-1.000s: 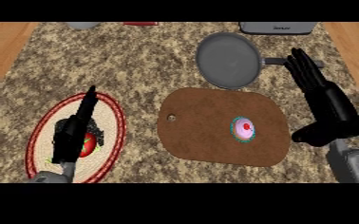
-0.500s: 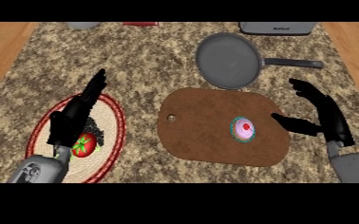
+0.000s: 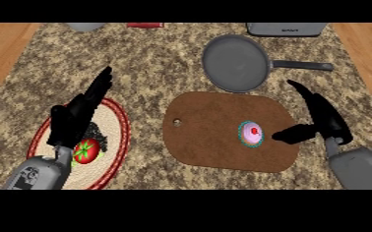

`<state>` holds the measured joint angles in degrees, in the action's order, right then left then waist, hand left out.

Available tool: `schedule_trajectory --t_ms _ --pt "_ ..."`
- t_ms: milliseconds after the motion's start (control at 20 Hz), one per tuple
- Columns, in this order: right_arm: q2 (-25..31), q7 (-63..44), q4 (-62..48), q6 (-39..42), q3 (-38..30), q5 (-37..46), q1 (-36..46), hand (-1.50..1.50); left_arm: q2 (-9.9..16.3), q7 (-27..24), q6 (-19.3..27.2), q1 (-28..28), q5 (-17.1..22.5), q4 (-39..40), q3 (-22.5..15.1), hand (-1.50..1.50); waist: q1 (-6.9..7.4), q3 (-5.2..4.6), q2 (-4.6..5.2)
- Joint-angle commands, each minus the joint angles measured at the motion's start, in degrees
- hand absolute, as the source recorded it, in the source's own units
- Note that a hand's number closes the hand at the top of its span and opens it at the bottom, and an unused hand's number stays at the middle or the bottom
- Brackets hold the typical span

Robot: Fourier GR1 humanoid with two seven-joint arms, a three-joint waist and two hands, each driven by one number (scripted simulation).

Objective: Pick the cupcake from the cutting board and place it in the pan

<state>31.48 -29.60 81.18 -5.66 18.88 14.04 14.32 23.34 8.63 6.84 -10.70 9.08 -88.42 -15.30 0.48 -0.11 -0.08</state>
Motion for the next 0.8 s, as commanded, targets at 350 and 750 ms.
schedule_trajectory --t_ms 350,750 --pt "-0.8 -28.8 -2.7 33.1 7.2 -10.4 17.0 -1.5 -1.0 1.9 -0.1 -0.1 -1.4 -2.5 -1.1 0.0 1.51 -0.03 0.13" --pt "-8.9 -39.9 -10.0 36.9 8.5 -16.7 26.3 -1.5 0.0 -1.5 -3.3 0.0 -0.2 1.3 2.7 0.0 0.31 0.01 0.19"
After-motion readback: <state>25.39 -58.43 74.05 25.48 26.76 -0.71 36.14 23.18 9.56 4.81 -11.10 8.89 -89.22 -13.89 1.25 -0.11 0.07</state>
